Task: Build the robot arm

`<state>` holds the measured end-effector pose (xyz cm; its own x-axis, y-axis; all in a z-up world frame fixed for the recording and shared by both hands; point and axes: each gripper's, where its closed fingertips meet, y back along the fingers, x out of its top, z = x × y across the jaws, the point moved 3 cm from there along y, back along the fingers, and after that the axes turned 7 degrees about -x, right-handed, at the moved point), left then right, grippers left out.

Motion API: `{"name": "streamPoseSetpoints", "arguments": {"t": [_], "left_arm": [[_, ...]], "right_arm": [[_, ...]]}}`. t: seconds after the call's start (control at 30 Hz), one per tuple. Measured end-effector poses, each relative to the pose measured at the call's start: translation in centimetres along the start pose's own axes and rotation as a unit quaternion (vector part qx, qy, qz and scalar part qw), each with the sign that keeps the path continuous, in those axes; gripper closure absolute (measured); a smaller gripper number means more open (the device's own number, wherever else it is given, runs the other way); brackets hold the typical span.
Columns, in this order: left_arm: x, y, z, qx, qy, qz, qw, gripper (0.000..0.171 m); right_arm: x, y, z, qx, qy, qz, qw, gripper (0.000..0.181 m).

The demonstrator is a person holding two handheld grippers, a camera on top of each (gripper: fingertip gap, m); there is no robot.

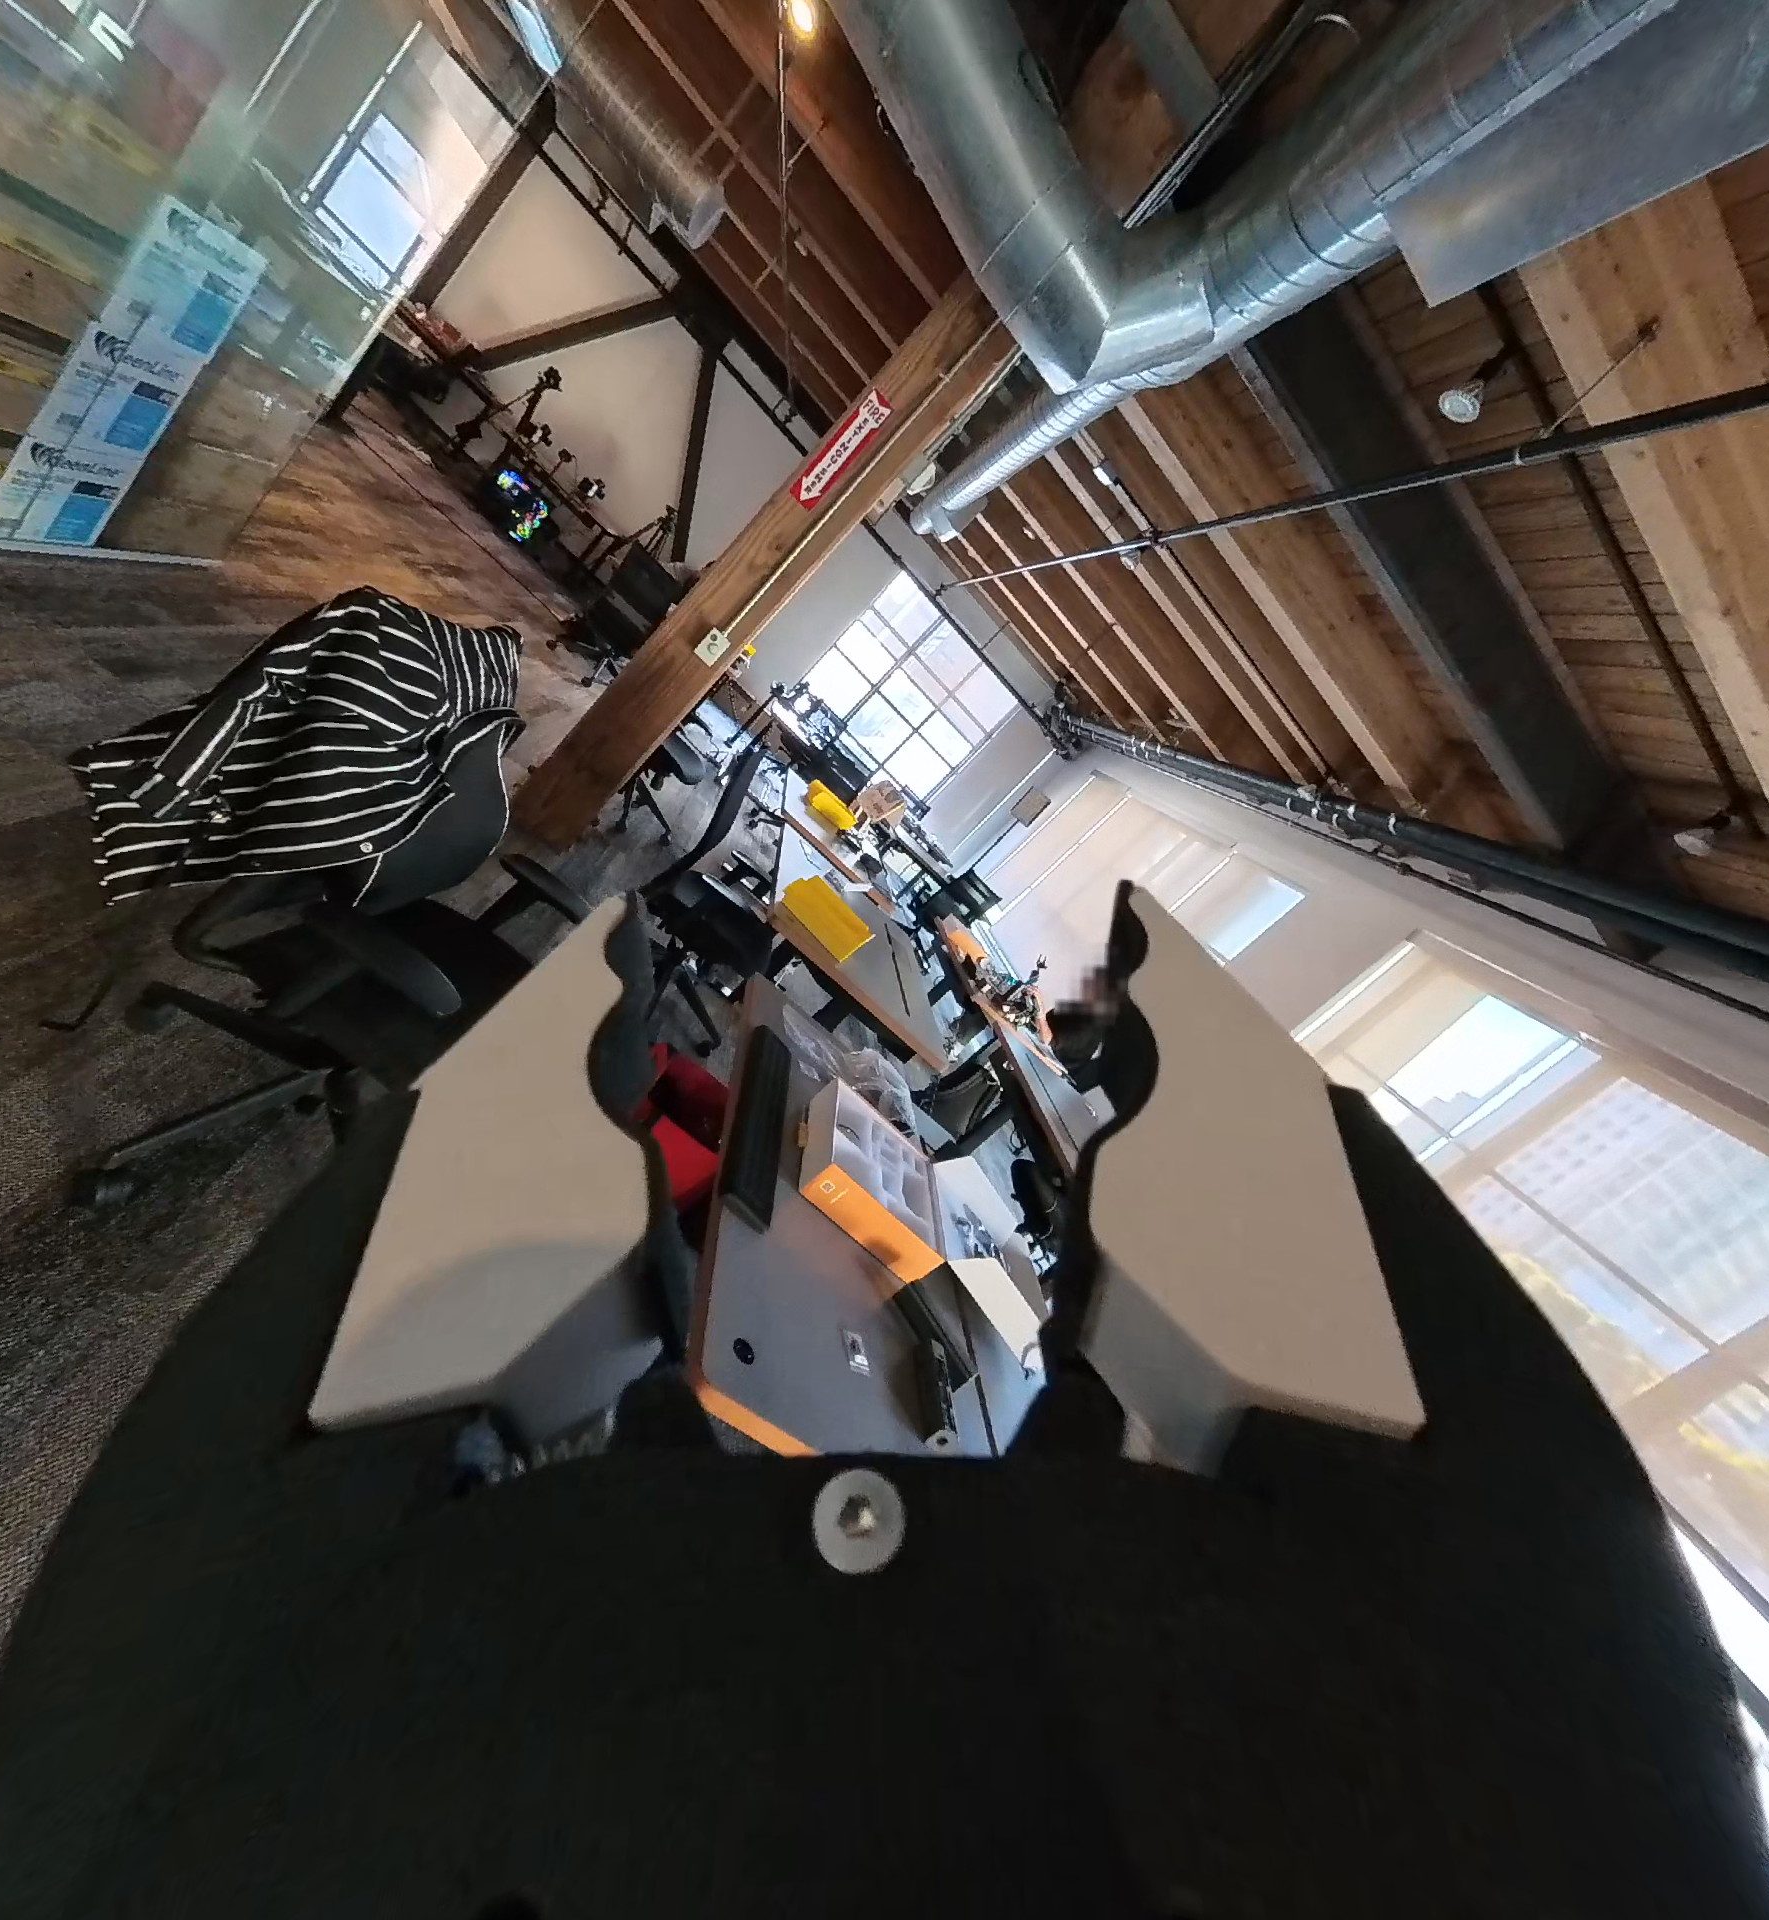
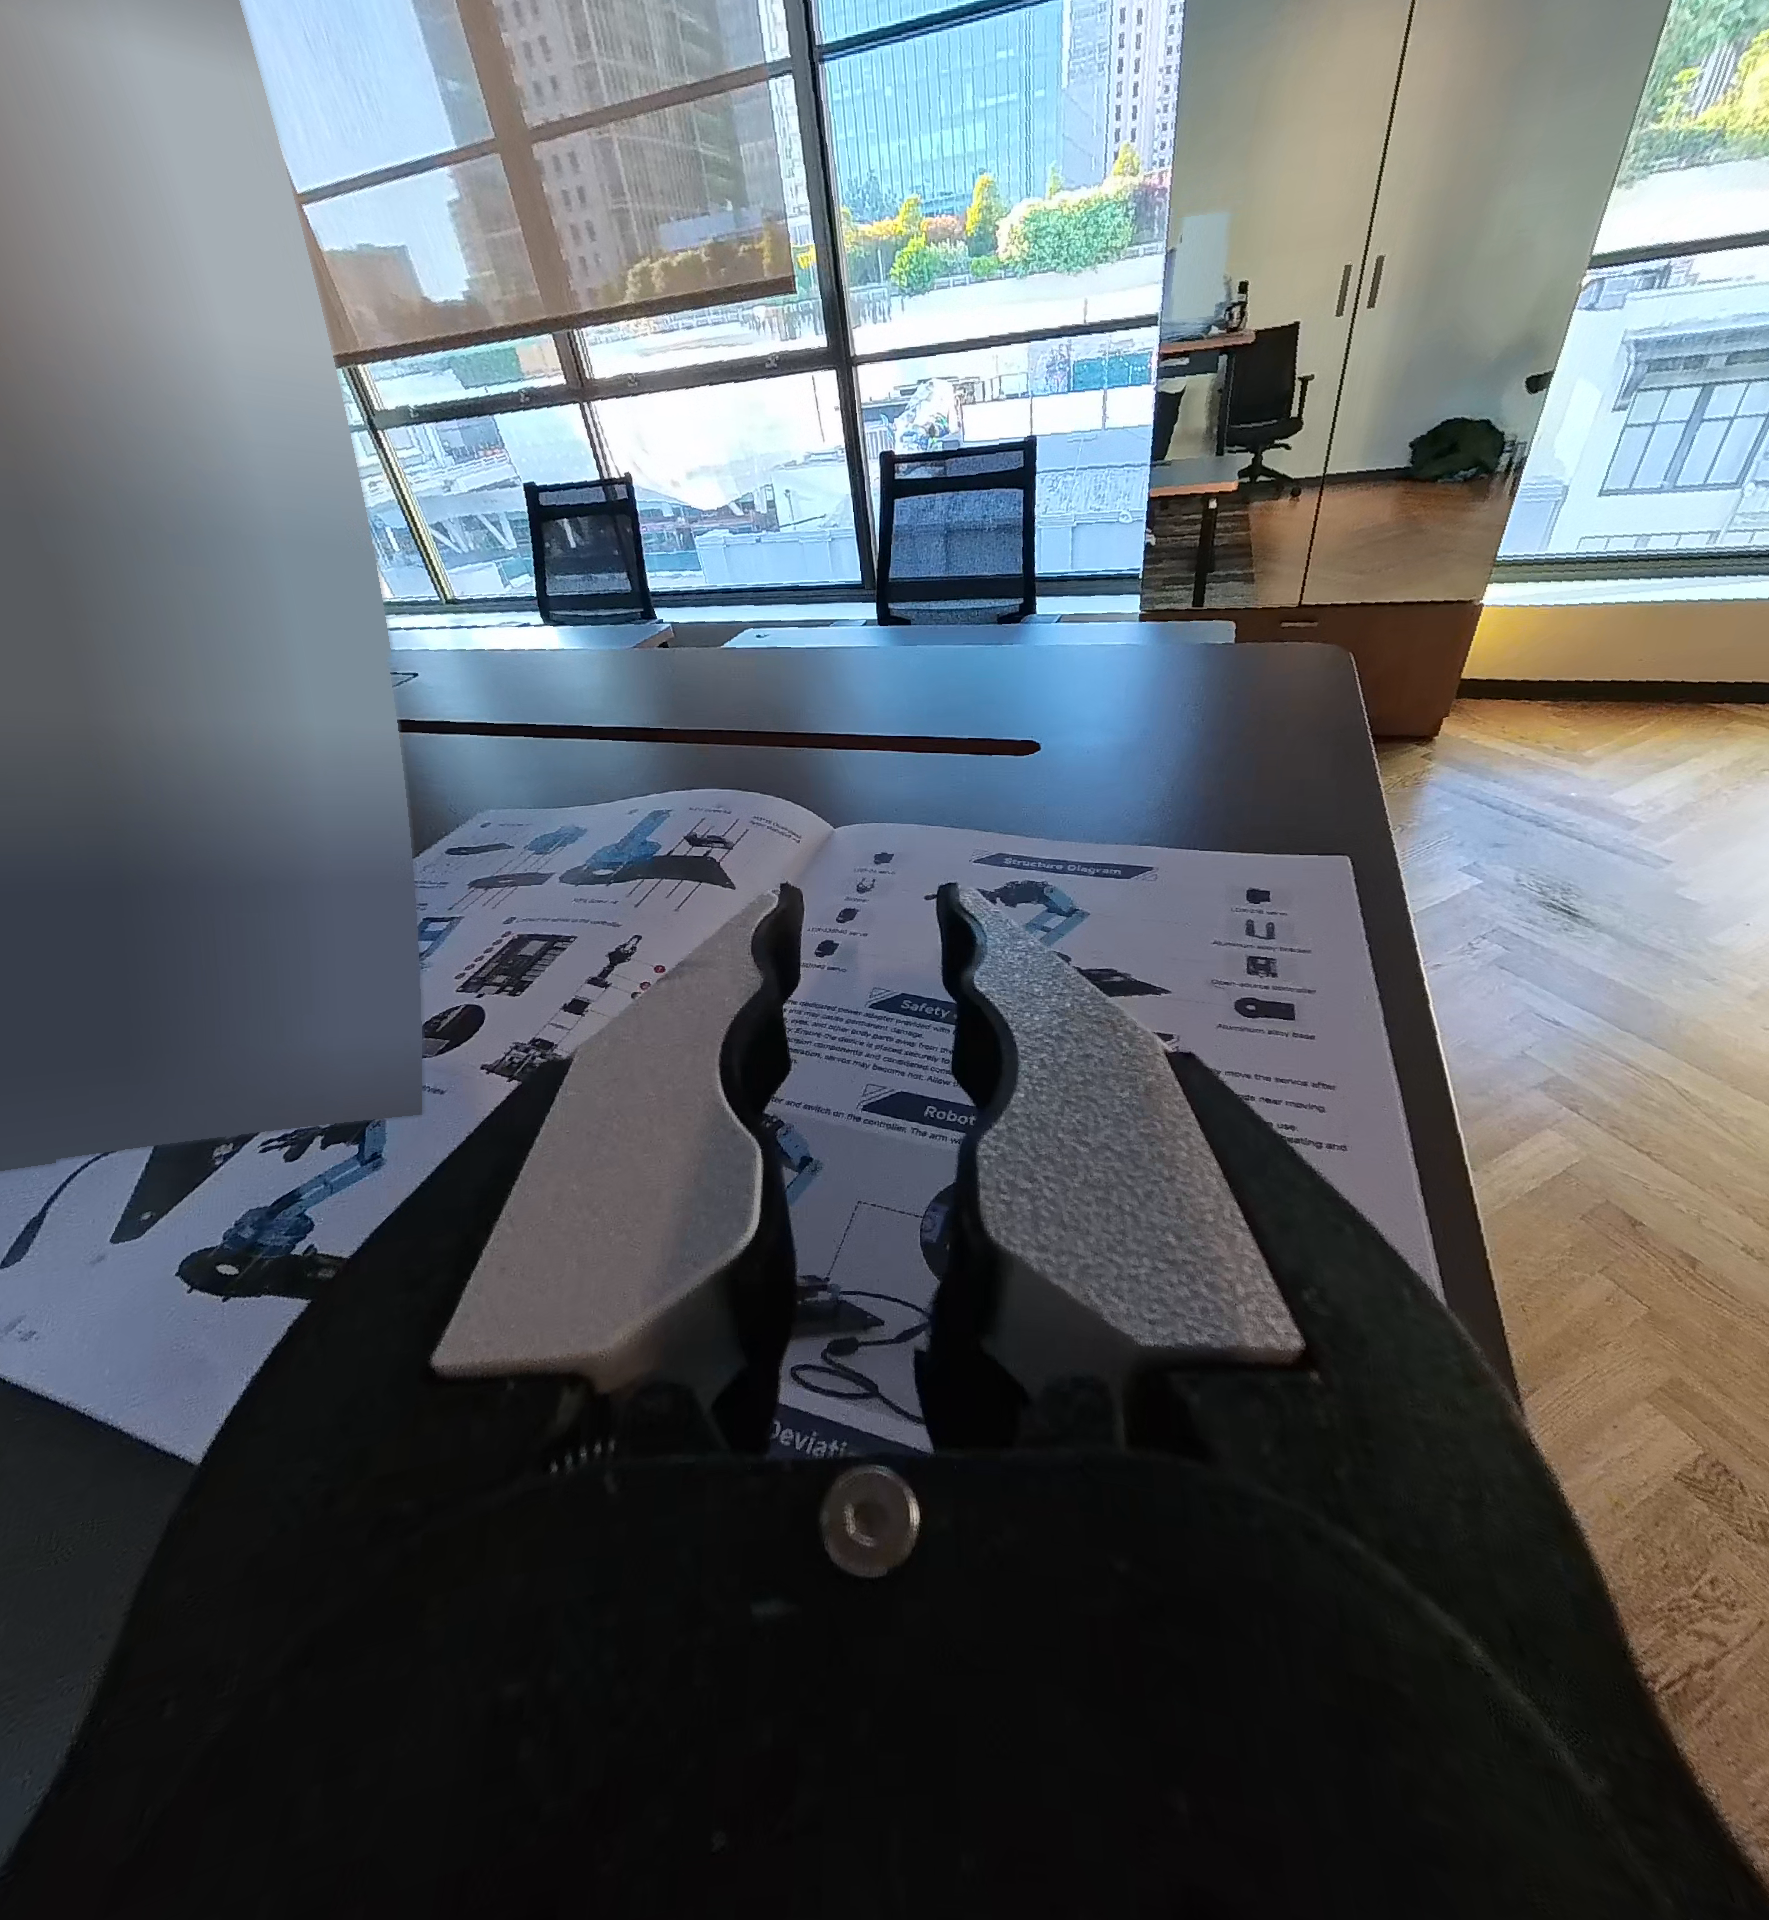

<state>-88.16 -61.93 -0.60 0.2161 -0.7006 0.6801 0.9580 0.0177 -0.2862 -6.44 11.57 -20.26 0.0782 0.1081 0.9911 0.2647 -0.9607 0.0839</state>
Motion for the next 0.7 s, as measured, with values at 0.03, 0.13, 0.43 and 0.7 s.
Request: {"name": "streamPoseSetpoints", "arguments": {"t": [0.03, 0.13, 0.43, 0.7], "left_arm": [[-0.1, -0.1, 0.1, -0.001, 0.000, -0.002, 1.000, 0.085], [-0.6, -0.2, 0.3, -0.004, 0.002, -0.006, 1.000, 0.085], [-2.1, -1.1, 0.2, -0.015, -0.001, -0.029, 0.999, 0.085], [-5.7, -0.7, -5.0, -0.008, -0.028, -0.091, 0.995, 0.085]], "right_arm": [[0.0, 0.0, 0.0, 0.000, -0.001, 0.000, 1.000, 0.157], [0.0, 0.0, 0.0, 0.001, -0.001, -0.001, 1.000, 0.157], [0.6, 0.3, -0.1, 0.001, 0.009, 0.004, 1.000, 0.157], [2.0, 0.9, -0.1, -0.033, 0.092, 0.033, 0.995, 0.158]]}}
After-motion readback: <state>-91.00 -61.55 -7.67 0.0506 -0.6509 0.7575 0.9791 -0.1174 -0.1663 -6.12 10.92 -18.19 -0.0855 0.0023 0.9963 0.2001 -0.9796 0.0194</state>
